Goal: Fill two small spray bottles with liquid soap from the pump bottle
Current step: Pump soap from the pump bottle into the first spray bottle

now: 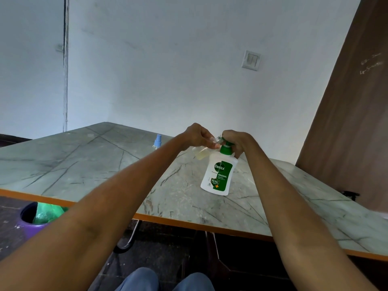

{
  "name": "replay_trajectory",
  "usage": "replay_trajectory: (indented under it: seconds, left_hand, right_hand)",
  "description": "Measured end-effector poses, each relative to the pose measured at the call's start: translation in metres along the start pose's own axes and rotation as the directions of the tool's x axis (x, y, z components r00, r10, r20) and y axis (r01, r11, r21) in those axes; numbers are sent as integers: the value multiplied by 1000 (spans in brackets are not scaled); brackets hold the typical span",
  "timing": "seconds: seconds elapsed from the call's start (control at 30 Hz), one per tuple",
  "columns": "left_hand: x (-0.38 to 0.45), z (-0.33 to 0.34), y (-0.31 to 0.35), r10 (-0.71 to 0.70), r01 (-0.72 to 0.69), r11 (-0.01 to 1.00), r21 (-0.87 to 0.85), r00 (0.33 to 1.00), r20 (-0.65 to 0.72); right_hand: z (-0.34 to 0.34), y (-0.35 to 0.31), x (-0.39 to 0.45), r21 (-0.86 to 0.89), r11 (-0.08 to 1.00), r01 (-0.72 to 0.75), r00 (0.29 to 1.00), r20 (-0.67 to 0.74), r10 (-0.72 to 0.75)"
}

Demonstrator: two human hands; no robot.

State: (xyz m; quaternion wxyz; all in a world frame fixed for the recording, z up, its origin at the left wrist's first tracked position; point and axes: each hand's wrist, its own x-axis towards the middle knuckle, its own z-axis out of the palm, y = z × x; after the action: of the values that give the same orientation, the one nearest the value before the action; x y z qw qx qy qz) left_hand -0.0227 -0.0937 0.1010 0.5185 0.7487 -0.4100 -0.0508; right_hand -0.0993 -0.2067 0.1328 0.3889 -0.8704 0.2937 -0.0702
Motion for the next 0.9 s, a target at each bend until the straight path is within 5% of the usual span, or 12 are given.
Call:
replay_trajectory:
  seconds: [0.9]
  left_hand:
    - [-1, 0, -4, -20, 20, 999, -31, 1000, 22]
  right_hand:
    - [4, 4, 2, -3, 1000, -27, 999, -39, 27]
